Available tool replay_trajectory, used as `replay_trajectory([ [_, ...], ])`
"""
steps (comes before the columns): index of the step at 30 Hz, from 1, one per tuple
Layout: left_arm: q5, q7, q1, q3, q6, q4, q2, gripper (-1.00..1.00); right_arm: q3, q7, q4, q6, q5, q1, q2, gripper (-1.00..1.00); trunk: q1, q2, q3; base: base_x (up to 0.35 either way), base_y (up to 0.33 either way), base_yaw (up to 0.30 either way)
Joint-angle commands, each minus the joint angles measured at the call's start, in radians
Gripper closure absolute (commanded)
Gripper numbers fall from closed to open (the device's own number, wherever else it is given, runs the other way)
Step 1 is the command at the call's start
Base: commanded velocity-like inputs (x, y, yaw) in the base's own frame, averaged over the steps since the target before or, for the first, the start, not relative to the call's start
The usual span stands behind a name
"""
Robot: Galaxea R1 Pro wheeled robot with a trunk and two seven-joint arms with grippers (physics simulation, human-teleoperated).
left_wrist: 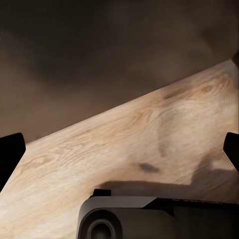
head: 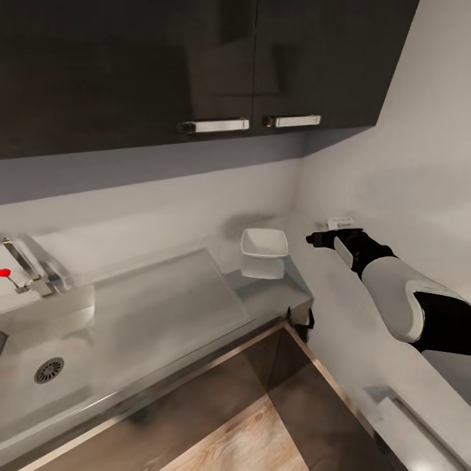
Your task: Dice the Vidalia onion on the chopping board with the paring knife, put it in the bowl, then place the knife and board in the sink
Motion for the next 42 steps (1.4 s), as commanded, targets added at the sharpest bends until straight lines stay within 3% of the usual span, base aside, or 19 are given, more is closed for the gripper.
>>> replay_trajectory([
  [1, 0.005, 0.010, 0.000, -0.009, -0.002, -0.002, 0.002, -1.00, -0.008, 0.006, -0.002, 0.006, 0.011, 0.000, 0.000, -1.00, 0.001, -0.002, -0.002, 0.165, -0.163, 0.000],
  [9, 0.004, 0.010, 0.001, -0.012, -0.004, -0.025, 0.005, -1.00, -0.008, 0.006, -0.003, 0.005, 0.011, 0.000, 0.003, -1.00, 0.001, -0.002, -0.002, 0.082, -0.081, 0.000],
  [14, 0.004, 0.010, 0.015, -0.012, -0.003, -0.087, 0.029, -1.00, -0.008, 0.006, -0.003, 0.005, 0.011, -0.001, 0.004, -1.00, 0.001, -0.002, -0.002, 0.006, -0.006, 0.000],
  [17, 0.004, 0.011, 0.078, -0.012, 0.000, -0.185, 0.046, -1.00, -0.008, 0.006, -0.003, 0.005, 0.011, 0.000, 0.008, -1.00, 0.001, -0.002, -0.002, 0.001, -0.001, 0.000],
  [24, 0.003, 0.011, 0.187, -0.012, 0.001, -0.301, 0.071, -1.00, -0.008, 0.002, -0.003, 0.006, 0.012, 0.000, 0.013, -1.00, 0.001, -0.002, -0.002, 0.000, 0.000, 0.000],
  [30, 0.003, 0.011, 0.235, -0.012, 0.001, -0.319, 0.075, -1.00, -0.008, 0.000, -0.003, 0.007, 0.012, 0.000, 0.013, -1.00, 0.001, -0.002, -0.002, 0.000, 0.000, 0.000],
  [38, 0.005, 0.012, 0.252, -0.012, 0.005, -0.281, 0.075, -1.00, -0.008, -0.002, -0.003, 0.006, 0.012, 0.000, 0.013, -1.00, 0.001, -0.002, -0.002, 0.000, 0.000, 0.000],
  [42, 0.007, 0.012, 0.253, -0.011, 0.055, -0.247, 0.075, -1.00, -0.008, -0.003, -0.003, 0.007, 0.012, 0.000, 0.014, -1.00, 0.001, -0.002, -0.002, 0.000, 0.000, 0.000],
])
